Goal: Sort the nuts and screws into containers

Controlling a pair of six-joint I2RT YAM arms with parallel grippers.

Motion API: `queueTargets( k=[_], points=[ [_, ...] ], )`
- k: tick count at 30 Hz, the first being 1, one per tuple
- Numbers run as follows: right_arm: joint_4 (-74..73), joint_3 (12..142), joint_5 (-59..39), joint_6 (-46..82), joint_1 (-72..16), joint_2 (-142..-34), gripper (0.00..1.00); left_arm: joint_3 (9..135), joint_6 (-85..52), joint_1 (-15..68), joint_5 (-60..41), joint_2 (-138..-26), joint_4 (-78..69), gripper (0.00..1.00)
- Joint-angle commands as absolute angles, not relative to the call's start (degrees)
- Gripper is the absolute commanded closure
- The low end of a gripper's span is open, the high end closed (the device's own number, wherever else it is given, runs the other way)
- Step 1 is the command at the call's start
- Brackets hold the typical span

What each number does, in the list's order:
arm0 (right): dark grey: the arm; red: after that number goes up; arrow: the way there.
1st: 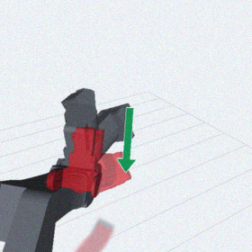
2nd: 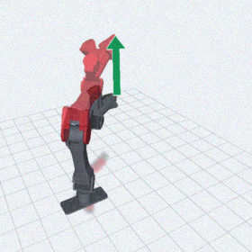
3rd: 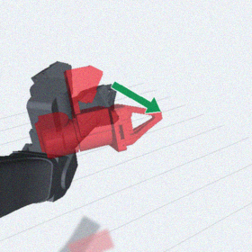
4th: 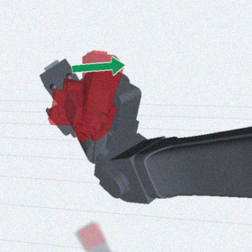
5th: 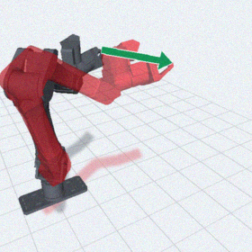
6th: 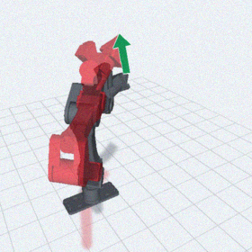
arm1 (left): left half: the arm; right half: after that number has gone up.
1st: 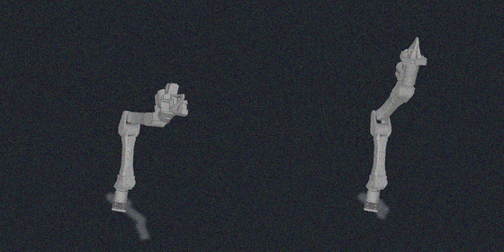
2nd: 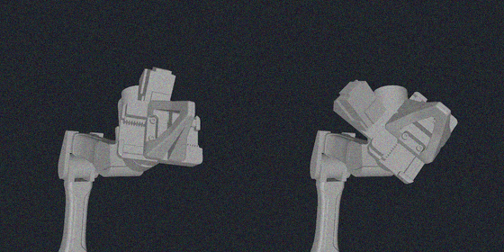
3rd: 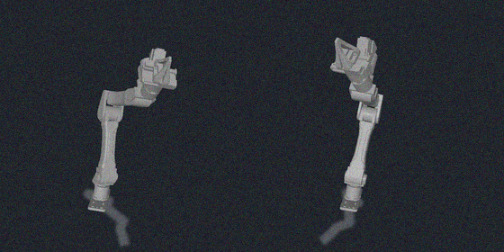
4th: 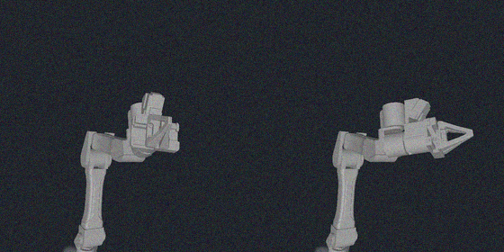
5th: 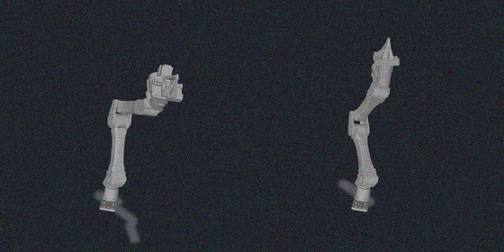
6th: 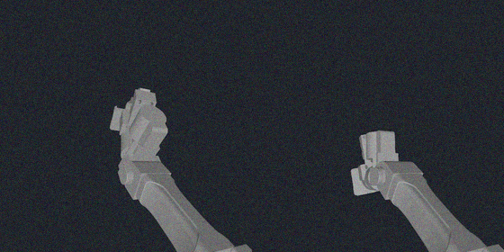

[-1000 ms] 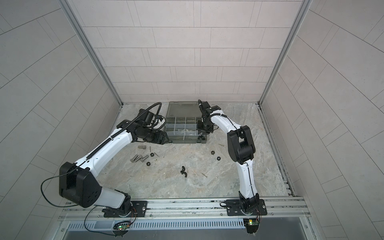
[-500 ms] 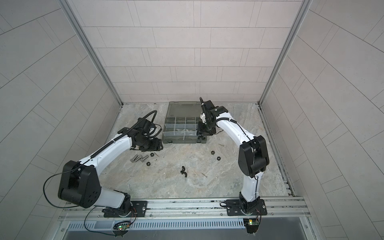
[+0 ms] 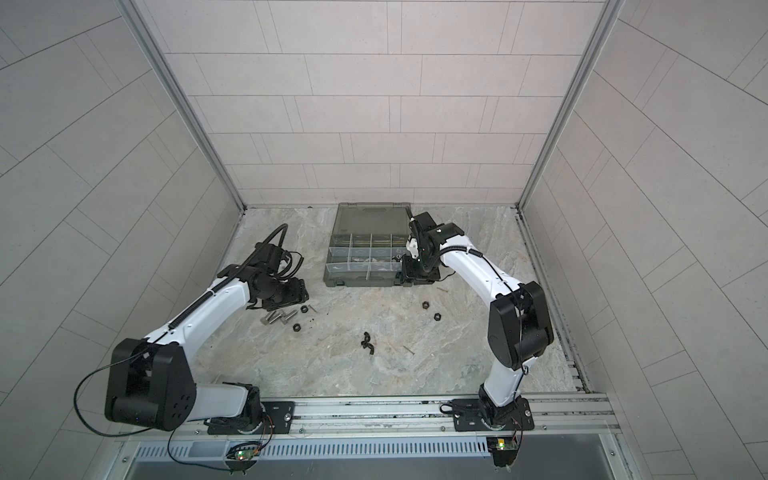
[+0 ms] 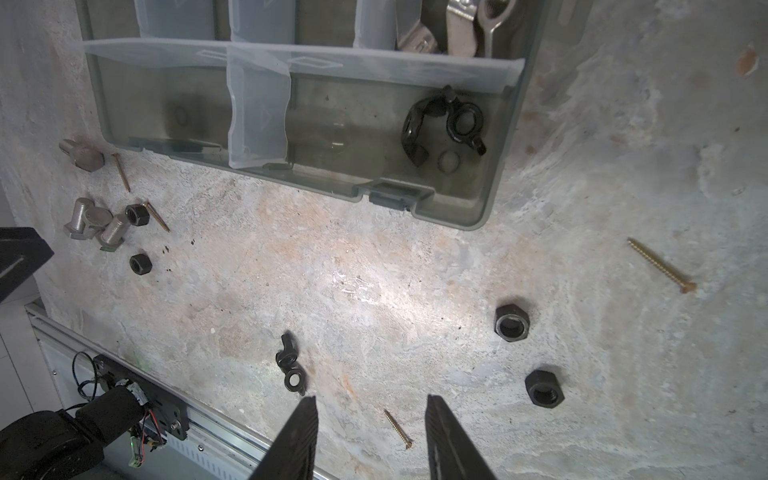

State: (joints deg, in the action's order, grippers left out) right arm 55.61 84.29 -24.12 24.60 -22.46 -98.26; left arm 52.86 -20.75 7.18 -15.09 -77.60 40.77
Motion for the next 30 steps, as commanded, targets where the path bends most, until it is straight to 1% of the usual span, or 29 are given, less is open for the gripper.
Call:
queueTargets(
  k=[1,10,17,23,28,30],
  points=[
    [56.0,83.4,-24.2,23.2,-22.6,-96.4,0.56,51.3,-23.4,5.9,-14.4,-76.1,41.9,0.31],
    [55.4,81.3,-24.7,21.6,-22.5,-96.5,0.56,50.4,-25.8,4.0,-14.1,-76.1,42.5,0.32],
    [57.1,81.4,-24.4,20.1,-22.1,-97.4,0.56,49.1,-26.5,4.0,-16.6,-76.3,41.7,0.34],
    [57.8,80.6,-24.9,19.1,-22.4,-97.4,0.56,48.6,-25.6,6.4,-17.7,-74.1,41.8,0.34],
    [58.4,80.2,-24.8,18.7,-25.2,-98.1,0.57,48.6,-25.8,7.3,-20.1,-71.3,41.8,0.34],
    [58.2,79.5,-23.3,19.1,-26.8,-98.0,0.57,48.5,-25.6,8.5,-21.2,-69.5,41.7,0.33]
  ],
)
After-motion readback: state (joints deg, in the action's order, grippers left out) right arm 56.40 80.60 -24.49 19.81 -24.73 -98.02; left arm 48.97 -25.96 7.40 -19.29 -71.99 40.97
